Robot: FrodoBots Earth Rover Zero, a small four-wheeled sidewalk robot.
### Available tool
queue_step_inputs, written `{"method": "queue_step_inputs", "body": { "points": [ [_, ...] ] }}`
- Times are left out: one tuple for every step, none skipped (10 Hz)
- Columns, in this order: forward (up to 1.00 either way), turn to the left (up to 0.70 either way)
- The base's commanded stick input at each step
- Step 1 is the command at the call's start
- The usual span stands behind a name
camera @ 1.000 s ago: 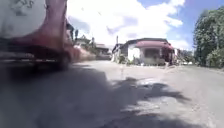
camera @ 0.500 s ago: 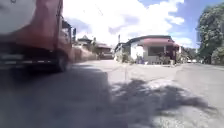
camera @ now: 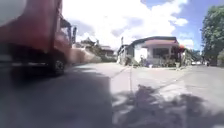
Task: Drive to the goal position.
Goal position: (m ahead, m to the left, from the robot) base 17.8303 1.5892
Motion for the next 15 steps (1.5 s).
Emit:
{"method": "queue_step_inputs", "body": {
  "points": [
    [1.00, 0.00],
    [1.00, 0.00],
    [1.00, 0.00],
    [1.00, 0.00],
    [1.00, 0.00],
    [1.00, 0.00],
    [1.00, 0.00],
    [1.00, -0.01],
    [1.00, -0.12],
    [1.00, -0.40],
    [1.00, -0.40],
    [1.00, -0.40],
    [1.00, -0.40],
    [1.00, -0.40],
    [1.00, -0.40]
  ]
}}
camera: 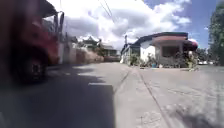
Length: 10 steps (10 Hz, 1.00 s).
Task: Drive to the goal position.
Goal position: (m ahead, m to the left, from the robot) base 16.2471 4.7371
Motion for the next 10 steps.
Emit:
{"method": "queue_step_inputs", "body": {
  "points": [
    [1.00, -0.40],
    [1.00, -0.40],
    [1.00, -0.40],
    [1.00, -0.31],
    [1.00, 0.00],
    [1.00, 0.00],
    [1.00, 0.00],
    [1.00, 0.00],
    [1.00, 0.00],
    [1.00, 0.00]
  ]
}}
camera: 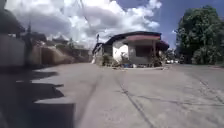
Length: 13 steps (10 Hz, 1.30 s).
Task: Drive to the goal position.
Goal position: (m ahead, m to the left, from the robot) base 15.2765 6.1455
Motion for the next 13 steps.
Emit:
{"method": "queue_step_inputs", "body": {
  "points": [
    [1.00, 0.00],
    [1.00, 0.00],
    [1.00, 0.00],
    [1.00, 0.00],
    [1.00, 0.00],
    [1.00, 0.00],
    [1.00, 0.00],
    [1.00, 0.00],
    [1.00, 0.00],
    [1.00, 0.00],
    [1.00, 0.00],
    [1.00, 0.00],
    [1.00, 0.00]
  ]
}}
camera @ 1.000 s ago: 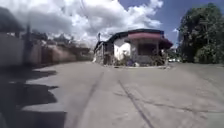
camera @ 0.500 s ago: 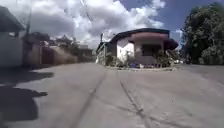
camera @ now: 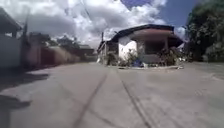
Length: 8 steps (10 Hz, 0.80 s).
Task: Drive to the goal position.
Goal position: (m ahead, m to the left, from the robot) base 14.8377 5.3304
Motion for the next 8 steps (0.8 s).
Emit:
{"method": "queue_step_inputs", "body": {
  "points": [
    [1.00, 0.00],
    [1.00, 0.00],
    [1.00, 0.00],
    [1.00, 0.00],
    [1.00, 0.00],
    [1.00, 0.00],
    [1.00, 0.00],
    [1.00, 0.00]
  ]
}}
